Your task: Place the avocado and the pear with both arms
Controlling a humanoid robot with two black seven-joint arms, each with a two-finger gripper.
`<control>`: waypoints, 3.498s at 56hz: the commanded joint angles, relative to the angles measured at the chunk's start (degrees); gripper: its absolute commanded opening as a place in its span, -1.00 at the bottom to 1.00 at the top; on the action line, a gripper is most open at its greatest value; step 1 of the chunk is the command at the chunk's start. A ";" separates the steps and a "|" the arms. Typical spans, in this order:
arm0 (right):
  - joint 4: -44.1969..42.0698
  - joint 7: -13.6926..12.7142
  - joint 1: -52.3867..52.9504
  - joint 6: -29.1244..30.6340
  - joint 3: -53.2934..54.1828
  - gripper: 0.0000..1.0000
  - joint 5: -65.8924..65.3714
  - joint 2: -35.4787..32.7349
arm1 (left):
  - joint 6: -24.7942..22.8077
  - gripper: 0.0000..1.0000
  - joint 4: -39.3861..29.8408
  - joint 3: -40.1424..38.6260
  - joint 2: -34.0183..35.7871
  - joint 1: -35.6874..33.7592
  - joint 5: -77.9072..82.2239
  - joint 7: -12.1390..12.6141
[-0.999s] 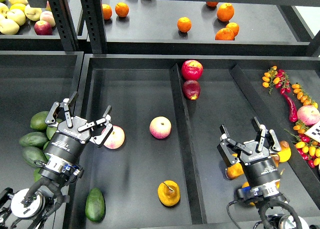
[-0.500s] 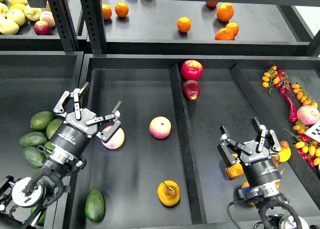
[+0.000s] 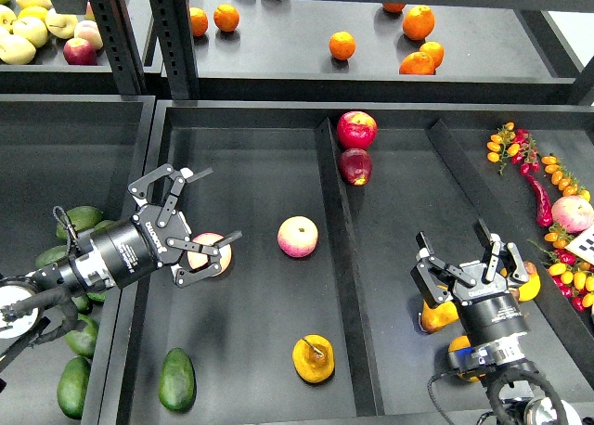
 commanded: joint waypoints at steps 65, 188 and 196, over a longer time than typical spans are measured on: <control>-4.22 0.69 15.11 -18.02 10.06 0.99 -0.61 0.00 | 0.00 0.99 2.10 58.89 8.32 -51.88 14.97 9.33; -2.81 0.61 17.66 -18.11 18.15 0.99 -0.09 0.00 | 0.00 0.99 17.12 89.92 -14.10 -54.25 18.22 9.33; -2.37 0.52 17.66 -18.11 18.15 0.99 0.00 0.00 | 0.00 0.99 19.32 90.01 -15.68 -54.16 18.05 9.33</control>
